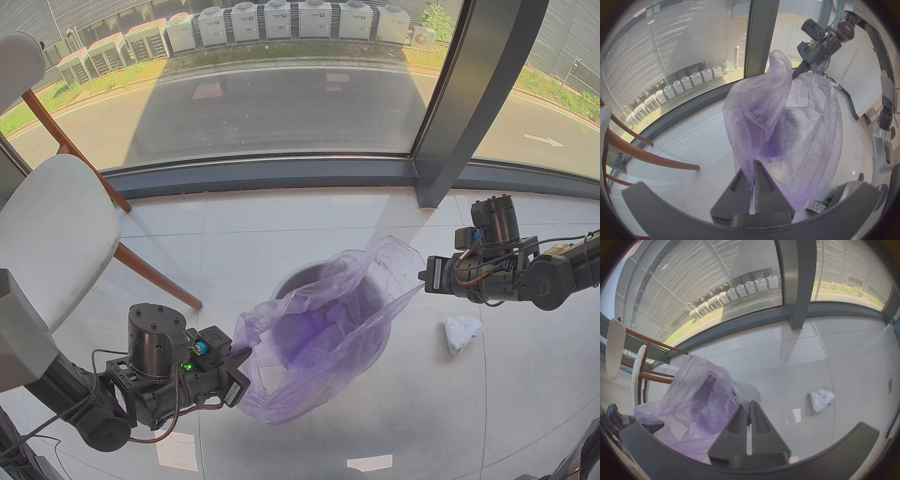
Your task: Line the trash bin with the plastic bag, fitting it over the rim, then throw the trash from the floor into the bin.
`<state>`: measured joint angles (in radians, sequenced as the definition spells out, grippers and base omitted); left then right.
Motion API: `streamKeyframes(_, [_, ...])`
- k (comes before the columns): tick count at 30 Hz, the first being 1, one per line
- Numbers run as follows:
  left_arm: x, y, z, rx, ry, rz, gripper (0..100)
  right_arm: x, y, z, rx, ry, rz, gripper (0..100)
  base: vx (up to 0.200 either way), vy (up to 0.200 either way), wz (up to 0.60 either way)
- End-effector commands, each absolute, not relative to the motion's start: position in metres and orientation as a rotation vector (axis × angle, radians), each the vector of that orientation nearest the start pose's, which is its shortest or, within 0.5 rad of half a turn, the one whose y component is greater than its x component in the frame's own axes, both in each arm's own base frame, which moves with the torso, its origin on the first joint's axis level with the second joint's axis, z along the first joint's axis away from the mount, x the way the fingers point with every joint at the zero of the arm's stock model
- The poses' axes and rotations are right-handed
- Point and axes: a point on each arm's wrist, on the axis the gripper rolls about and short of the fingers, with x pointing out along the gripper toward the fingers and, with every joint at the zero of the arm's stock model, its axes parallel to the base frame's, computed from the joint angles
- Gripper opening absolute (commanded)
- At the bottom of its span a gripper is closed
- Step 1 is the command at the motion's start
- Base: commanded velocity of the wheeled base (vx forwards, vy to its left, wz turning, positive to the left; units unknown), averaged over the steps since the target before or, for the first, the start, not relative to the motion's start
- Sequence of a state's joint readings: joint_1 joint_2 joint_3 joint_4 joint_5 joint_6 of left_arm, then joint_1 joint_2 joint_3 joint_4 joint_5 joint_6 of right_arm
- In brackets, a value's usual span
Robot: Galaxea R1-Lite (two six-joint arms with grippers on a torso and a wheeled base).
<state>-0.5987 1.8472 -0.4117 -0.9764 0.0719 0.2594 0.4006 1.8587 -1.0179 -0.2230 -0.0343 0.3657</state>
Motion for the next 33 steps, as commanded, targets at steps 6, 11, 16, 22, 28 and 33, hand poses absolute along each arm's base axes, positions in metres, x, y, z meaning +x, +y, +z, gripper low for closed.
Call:
streamKeyframes(6, [0.241, -0.196, 0.097, 0.306, 0.271, -0.615, 0, 0.311, 0.089, 0.153, 0.212, 0.622, 0.229, 0, 0.000, 0.000, 0.00])
streamKeyframes(11, [0.249, -0.229, 0.106, 0.252, 0.213, -0.627, 0, 0.310, 0.071, 0.158, 0.223, 0.597, 0.249, 0, 0.000, 0.000, 0.00])
streamKeyframes(16, [0.260, -0.266, 0.113, 0.206, 0.149, -0.648, 0, 0.310, 0.063, 0.166, 0.230, 0.570, 0.250, 0, 0.000, 0.000, 0.00])
streamKeyframes(22, [0.268, -0.288, 0.113, 0.171, 0.122, -0.662, 0, 0.309, 0.059, 0.174, 0.235, 0.541, 0.244, 0, 0.000, 0.000, 0.00])
streamKeyframes(28, [0.285, -0.286, 0.107, 0.169, 0.120, -0.625, 0, 0.303, 0.058, 0.181, 0.236, 0.519, 0.249, 0, 0.000, 0.000, 0.00])
streamKeyframes(33, [0.303, -0.269, 0.098, 0.193, 0.142, -0.571, 0, 0.302, 0.060, 0.182, 0.235, 0.520, 0.255, 0, 0.000, 0.000, 0.00])
